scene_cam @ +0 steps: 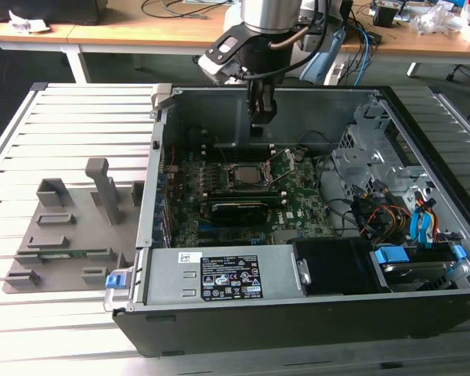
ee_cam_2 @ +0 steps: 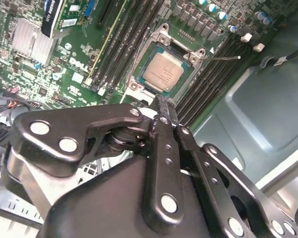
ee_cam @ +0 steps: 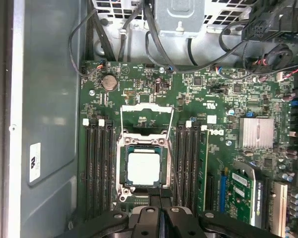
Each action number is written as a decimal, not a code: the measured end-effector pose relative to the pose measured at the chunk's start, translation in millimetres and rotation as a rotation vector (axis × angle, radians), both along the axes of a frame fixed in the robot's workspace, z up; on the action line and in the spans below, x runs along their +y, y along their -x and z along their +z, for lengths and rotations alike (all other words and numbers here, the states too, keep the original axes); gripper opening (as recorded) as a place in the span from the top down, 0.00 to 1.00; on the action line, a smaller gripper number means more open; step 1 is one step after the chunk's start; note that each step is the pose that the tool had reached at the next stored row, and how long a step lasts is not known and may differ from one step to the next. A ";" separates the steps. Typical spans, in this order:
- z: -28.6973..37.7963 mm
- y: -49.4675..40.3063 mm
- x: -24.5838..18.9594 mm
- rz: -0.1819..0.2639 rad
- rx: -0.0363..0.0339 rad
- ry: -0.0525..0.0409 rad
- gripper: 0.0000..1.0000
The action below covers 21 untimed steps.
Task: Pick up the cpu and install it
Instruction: 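Place the cpu into insertion slot, then close the cpu cover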
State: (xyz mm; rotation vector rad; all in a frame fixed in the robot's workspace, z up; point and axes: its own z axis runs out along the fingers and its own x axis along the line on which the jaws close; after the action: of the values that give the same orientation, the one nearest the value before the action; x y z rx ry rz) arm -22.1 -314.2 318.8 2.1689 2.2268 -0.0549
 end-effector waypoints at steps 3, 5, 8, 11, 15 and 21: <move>4.4 0.0 0.0 0.000 -0.0001 0.0014 0.89; 4.5 0.0 0.0 0.000 0.0000 0.0015 0.89; 4.6 0.0 0.0 0.000 0.0000 0.0016 0.89; 4.7 0.0 0.0 0.000 0.0000 0.0015 0.89; 4.8 0.0 0.0 0.000 0.0000 0.0016 0.89; 4.8 -12.8 0.0 0.000 0.0000 0.0019 0.89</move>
State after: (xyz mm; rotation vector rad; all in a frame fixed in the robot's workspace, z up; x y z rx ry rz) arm -9.3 -314.2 323.6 2.1681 2.2257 -0.0569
